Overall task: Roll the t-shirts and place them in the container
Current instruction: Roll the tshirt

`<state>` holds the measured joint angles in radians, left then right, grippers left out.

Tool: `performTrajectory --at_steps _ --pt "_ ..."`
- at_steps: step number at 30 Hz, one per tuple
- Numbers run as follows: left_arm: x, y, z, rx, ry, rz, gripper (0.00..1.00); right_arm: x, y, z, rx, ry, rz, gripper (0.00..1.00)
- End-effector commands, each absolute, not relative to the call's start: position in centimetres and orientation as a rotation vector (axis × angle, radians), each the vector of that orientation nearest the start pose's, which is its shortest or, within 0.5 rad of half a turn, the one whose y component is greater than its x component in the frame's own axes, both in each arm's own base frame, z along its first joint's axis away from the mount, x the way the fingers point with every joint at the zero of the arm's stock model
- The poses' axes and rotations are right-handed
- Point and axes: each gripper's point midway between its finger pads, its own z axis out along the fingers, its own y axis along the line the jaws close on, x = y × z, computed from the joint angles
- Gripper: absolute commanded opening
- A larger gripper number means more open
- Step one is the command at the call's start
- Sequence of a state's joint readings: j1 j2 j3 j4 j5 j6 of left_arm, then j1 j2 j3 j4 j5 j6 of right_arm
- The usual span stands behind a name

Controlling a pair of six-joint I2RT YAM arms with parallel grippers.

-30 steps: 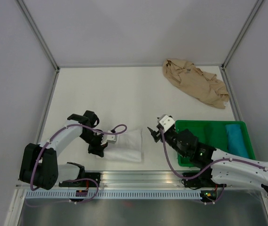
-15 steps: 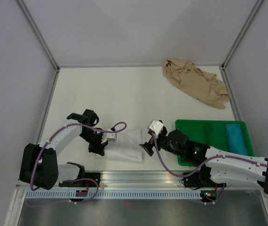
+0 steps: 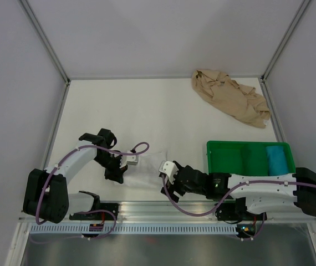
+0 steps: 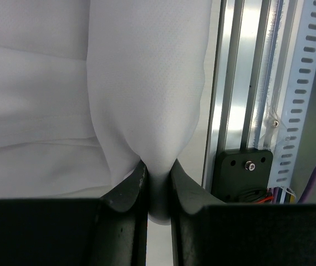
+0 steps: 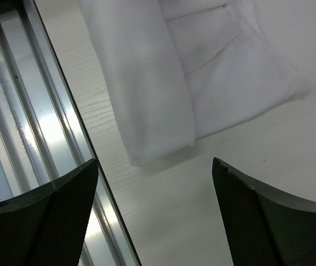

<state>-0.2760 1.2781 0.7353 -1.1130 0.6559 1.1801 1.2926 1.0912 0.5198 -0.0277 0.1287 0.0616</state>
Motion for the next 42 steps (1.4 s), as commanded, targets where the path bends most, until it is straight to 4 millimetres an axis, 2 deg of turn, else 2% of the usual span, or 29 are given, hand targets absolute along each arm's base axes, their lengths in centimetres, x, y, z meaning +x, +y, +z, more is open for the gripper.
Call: performTrajectory --at_steps 1,4,10,14,16,17,19,20,22,23,28,29,30,31,32,35,38,40,42 --pt "12.5 -12.2 6.5 1.765 2.097 -0.947 0.02 10.4 31.5 8.8 -1.291 1.833 0.567 0.89" --pt "12.4 -12.3 6.4 1.769 2.091 -0.955 0.02 10.7 31.8 7.8 -1.306 1.828 0.525 0.9" --pt "12.3 -12.2 5.9 1.791 2.091 -0.975 0.02 11.5 33.5 7.1 -1.35 1.784 0.479 0.91" --pt "12.3 -12.4 5.8 1.798 2.081 -1.001 0.03 11.9 33.5 5.9 -1.366 1.793 0.432 0.89" --pt "12.6 -12.5 5.8 1.8 2.076 -1.003 0.03 12.0 33.7 5.1 -1.381 1.808 0.425 0.81" --pt "12.6 -12.5 5.8 1.806 2.075 -1.007 0.03 11.9 33.7 4.8 -1.383 1.821 0.43 0.62" --pt "12.4 -12.4 5.7 1.814 2.08 -1.017 0.03 12.0 33.5 4.0 -1.379 1.865 0.44 0.46" --pt "12.3 -12.3 5.6 1.826 2.077 -1.025 0.03 11.7 33.4 3.8 -1.392 1.884 0.469 0.33" --pt "11.9 -12.1 5.5 1.844 2.088 -1.035 0.03 11.8 32.8 3.4 -1.382 1.931 0.511 0.25" --pt "11.7 -12.0 5.4 1.862 2.077 -1.05 0.03 11.6 32.9 3.8 -1.377 1.93 0.551 0.18" --pt "10.9 -11.8 5.3 1.881 2.118 -1.134 0.05 9.5 32.8 4.6 -1.451 1.943 0.767 0.03" --pt "10.9 -11.7 5.3 1.892 2.111 -1.129 0.06 9.4 32.8 4.9 -1.42 1.975 0.815 0.0" --pt "11.1 -11.6 5.4 1.897 2.109 -1.114 0.14 8.3 32.9 5.1 -1.449 1.977 0.896 0.0" --pt "11.5 -11.7 5.6 1.861 2.151 -1.089 0.22 8.1 32.9 5.3 -1.445 1.986 0.93 0.0" --pt "12.5 -11.8 5.5 1.842 2.155 -1.038 0.42 8.0 32.9 5.5 -1.429 2.0 0.962 0.0" --pt "13.5 -12.4 6.9 1.777 2.125 -0.976 0.59 7.5 33.3 6.6 -1.407 2.002 1.069 0.0" --pt "13.7 -12.7 7.9 1.737 2.067 -0.906 0.64 7.8 33.3 7.2 -1.363 2.022 1.126 0.0" --pt "13.2 -12.5 7.9 1.72 2.06 -0.886 0.65 8.0 33.2 7.5 -1.337 2.027 1.162 0.0" --pt "12.8 -12.2 7.1 1.707 2.084 -0.865 0.66 8.0 33.0 7.4 -1.325 2.047 1.175 0.0"
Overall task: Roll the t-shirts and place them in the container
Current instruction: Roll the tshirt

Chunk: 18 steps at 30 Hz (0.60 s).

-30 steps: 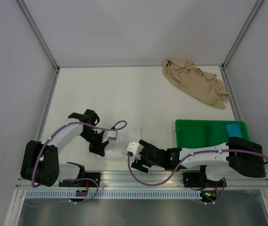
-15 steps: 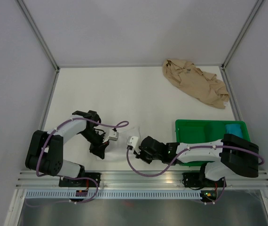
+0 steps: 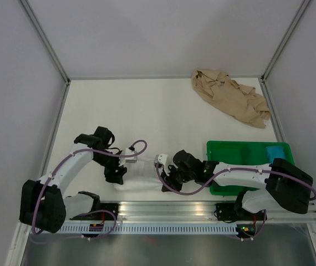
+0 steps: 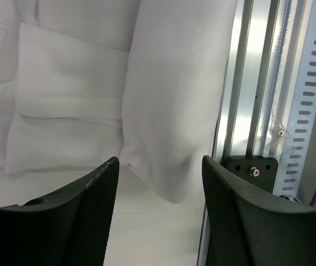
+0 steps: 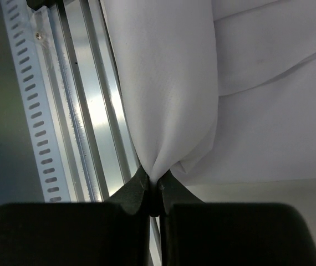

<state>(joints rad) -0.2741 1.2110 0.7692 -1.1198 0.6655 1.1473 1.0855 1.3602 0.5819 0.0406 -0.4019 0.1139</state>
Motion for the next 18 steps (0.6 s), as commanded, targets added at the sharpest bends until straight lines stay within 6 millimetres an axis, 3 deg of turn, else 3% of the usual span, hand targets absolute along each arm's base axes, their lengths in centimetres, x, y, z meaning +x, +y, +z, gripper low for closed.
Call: performTrajectory --at_steps 1,4,9,12,13,14,15,16,18 --pt "12.9 -12.1 6.7 1.699 2.092 -0.849 0.66 8.0 32.9 7.0 -1.326 2.063 1.171 0.0" --pt "12.9 -12.0 5.5 1.684 2.114 -0.841 0.66 8.0 32.8 6.6 -1.32 2.089 1.179 0.0" --pt "12.4 -12.5 5.1 1.697 2.114 -0.889 0.64 8.3 32.4 6.2 -1.296 2.116 1.179 0.0" --pt "12.8 -12.7 4.8 1.714 2.095 -0.865 0.44 8.5 32.1 6.1 -1.291 2.122 1.178 0.0" --pt "13.1 -12.5 4.7 1.715 2.109 -0.839 0.25 8.6 31.9 6.0 -1.298 2.123 1.172 0.0" --pt "13.3 -12.4 4.7 1.714 2.118 -0.83 0.18 8.6 31.8 5.9 -1.303 2.129 1.168 0.0" --pt "13.7 -12.4 5.0 1.722 2.111 -0.821 0.14 8.2 31.4 5.7 -1.312 2.152 1.177 0.0" --pt "12.9 -12.4 5.3 1.743 2.116 -0.863 0.1 8.0 31.3 5.7 -1.316 2.164 1.192 0.0" --pt "12.7 -12.6 6.6 1.806 2.043 -0.902 0.08 6.6 31.1 6.1 -1.321 2.198 1.277 0.0"
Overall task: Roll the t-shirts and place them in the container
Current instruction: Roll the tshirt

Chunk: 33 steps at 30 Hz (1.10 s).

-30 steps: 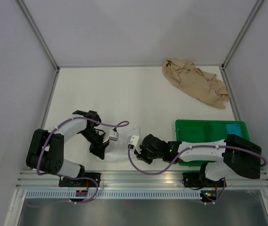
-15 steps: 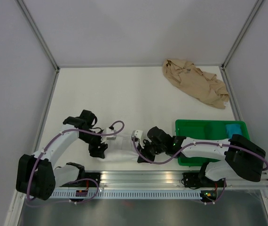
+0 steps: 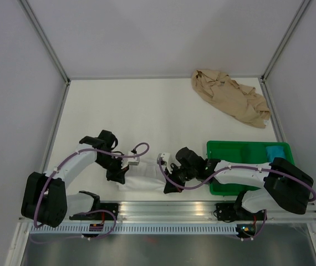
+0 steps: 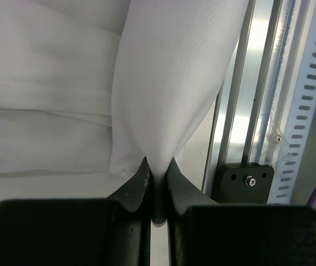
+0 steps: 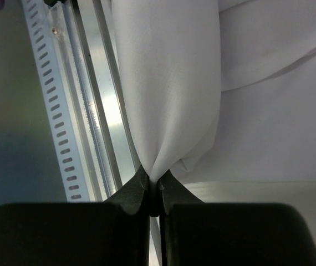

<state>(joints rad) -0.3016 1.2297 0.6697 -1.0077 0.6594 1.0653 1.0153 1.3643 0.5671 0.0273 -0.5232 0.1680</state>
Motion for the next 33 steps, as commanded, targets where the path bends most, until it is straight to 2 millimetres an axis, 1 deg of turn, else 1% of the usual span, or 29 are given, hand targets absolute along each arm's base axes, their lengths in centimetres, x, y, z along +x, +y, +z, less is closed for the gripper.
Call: performTrajectory --at_steps 1,2,3,5,6,7,8,9,10,11,12,14,15,17,18,20,21,22,23,24,25,27,28,30,32,33 --pt "11.7 -12.6 7.3 1.817 2.051 -0.965 0.08 6.2 31.0 6.1 -1.319 2.207 1.298 0.0" --pt "11.6 -12.7 7.6 1.835 2.034 -0.983 0.08 6.0 30.9 6.2 -1.316 2.213 1.312 0.0" --pt "12.3 -12.9 8.2 1.853 2.001 -0.972 0.08 5.8 30.7 6.3 -1.32 2.211 1.321 0.0" --pt "12.9 -13.1 7.8 1.852 2.039 -1.009 0.08 5.8 30.5 6.2 -1.326 2.206 1.325 0.02" --pt "13.6 -13.3 7.8 1.835 2.058 -1.007 0.08 6.1 30.4 5.7 -1.328 2.216 1.315 0.06" --pt "13.8 -13.2 6.9 1.835 2.108 -1.033 0.09 7.2 29.8 5.1 -1.271 2.259 1.291 0.1" --pt "14.5 -13.3 6.6 1.811 2.13 -1.028 0.1 7.7 29.7 4.8 -1.232 2.293 1.292 0.16" --pt "14.8 -13.2 6.2 1.805 2.152 -1.035 0.1 9.2 29.1 4.3 -1.142 2.345 1.29 0.19" --pt "15.2 -13.1 5.7 1.796 2.172 -1.035 0.1 9.8 29.0 4.1 -1.103 2.359 1.303 0.22" --pt "15.7 -13.1 5.1 1.778 2.204 -1.047 0.11 10.6 28.8 3.7 -1.054 2.377 1.277 0.29" --pt "15.7 -13.1 4.8 1.774 2.218 -1.059 0.11 11.2 28.6 3.3 -1.017 2.402 1.251 0.4" --pt "15.9 -13.2 4.3 1.762 2.249 -1.092 0.11 12.3 28.5 3.1 -0.971 2.416 1.189 0.47" --pt "15.9 -13.2 4.2 1.758 2.255 -1.102 0.11 12.6 28.5 3.4 -0.964 2.402 1.18 0.5" --pt "15.7 -13.2 4.0 1.763 2.259 -1.116 0.12 13.0 28.1 3.6 -0.956 2.382 1.132 0.52" --pt "15.7 -13.2 3.9 1.765 2.257 -1.12 0.12 13.7 28.0 4.3 -0.942 2.345 1.098 0.55" --pt "15.7 -13.2 3.8 1.769 2.254 -1.122 0.12 13.9 27.8 4.9 -0.945 2.294 1.08 0.56" --pt "15.7 -13.2 3.8 1.77 2.254 -1.123 0.12 14.2 27.9 6.1 -0.943 2.234 1.084 0.6" --pt "15.7 -13.2 3.8 1.771 2.256 -1.123 0.12 13.8 27.7 6.2 -0.949 2.213 1.089 0.62" --pt "15.7 -13.2 3.7 1.77 2.255 -1.124 0.12 13.9 27.9 6.9 -0.958 2.16 1.094 0.63" --pt "15.7 -13.2 3.7 1.768 2.257 -1.125 0.12 13.9 28.1 8.1 -0.964 2.096 1.1 0.64" --pt "15.7 -13.2 3.8 1.77 2.254 -1.123 0.12 13.7 28.0 8.0 -0.968 2.076 1.08 0.65" --pt "15.7 -13.1 3.7 1.772 2.259 -1.119 0.13 13.9 28.5 9.2 -0.977 1.985 1.047 0.67" --pt "15.6 -13.1 3.7 1.775 2.255 -1.118 0.13 14.0 28.8 9.5 -0.975 1.956 1.004 0.66" --pt "15.5 -13.0 3.7 1.778 2.256 -1.115 0.13 14.1 29.8 10.9 -0.998 1.861 0.989 0.67" --pt "15.5 -13.0 3.7 1.774 2.259 -1.113 0.13 15.0 30.5 12.5 -0.968 1.789 0.972 0.7" --pt "15.5 -13.0 3.8 1.773 2.259 -1.112 0.13 15.4 30.7 12.8 -0.963 1.771 0.961 0.71"
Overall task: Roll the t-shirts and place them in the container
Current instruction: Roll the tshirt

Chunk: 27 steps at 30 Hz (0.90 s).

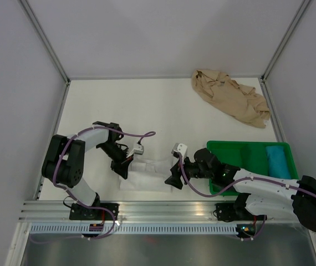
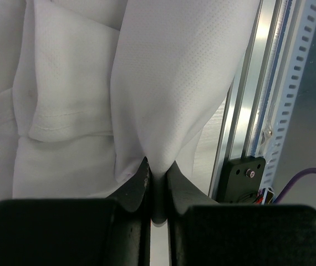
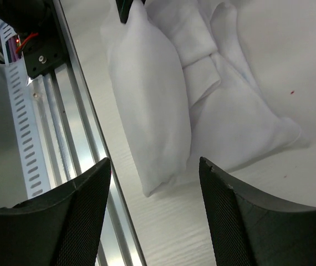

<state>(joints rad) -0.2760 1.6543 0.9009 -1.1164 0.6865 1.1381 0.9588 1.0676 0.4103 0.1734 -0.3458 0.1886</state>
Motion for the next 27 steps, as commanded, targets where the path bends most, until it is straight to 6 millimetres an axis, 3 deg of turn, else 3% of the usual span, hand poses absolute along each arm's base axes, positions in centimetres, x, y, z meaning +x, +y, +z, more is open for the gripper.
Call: performTrajectory --at_steps 1,5,6,9,13,16,19,23,24,27 --pt "15.5 -13.0 3.9 1.772 2.256 -1.107 0.13 15.6 30.9 12.9 -0.959 1.764 0.96 0.72" --pt "15.5 -13.2 4.3 1.759 2.247 -1.102 0.13 14.4 32.6 11.5 -0.972 1.802 1.093 0.71" --pt "15.5 -13.2 4.4 1.753 2.245 -1.102 0.13 14.1 32.7 10.0 -0.975 1.851 1.106 0.71" --pt "15.4 -13.4 4.7 1.744 2.234 -1.106 0.13 12.3 32.4 7.7 -0.944 1.918 1.201 0.68" --pt "15.0 -13.1 4.4 1.749 2.249 -1.101 0.13 11.2 31.9 7.2 -0.91 1.934 1.245 0.61" --pt "14.7 -12.9 4.2 1.752 2.257 -1.104 0.13 10.8 31.3 6.5 -0.871 1.971 1.236 0.2" --pt "14.3 -12.7 4.1 1.753 2.274 -1.121 0.16 10.6 31.2 6.4 -0.845 1.992 1.254 0.06" --pt "14.5 -12.6 4.0 1.727 2.311 -1.123 0.28 11.4 30.6 5.5 -0.75 2.098 1.204 0.0" --pt "14.7 -12.7 4.0 1.71 2.322 -1.119 0.37 11.9 30.5 5.5 -0.701 2.129 1.218 0.0" --pt "16.0 -13.1 4.4 1.618 2.334 -1.109 0.48 12.6 30.2 5.0 -0.635 2.194 1.23 0.0"
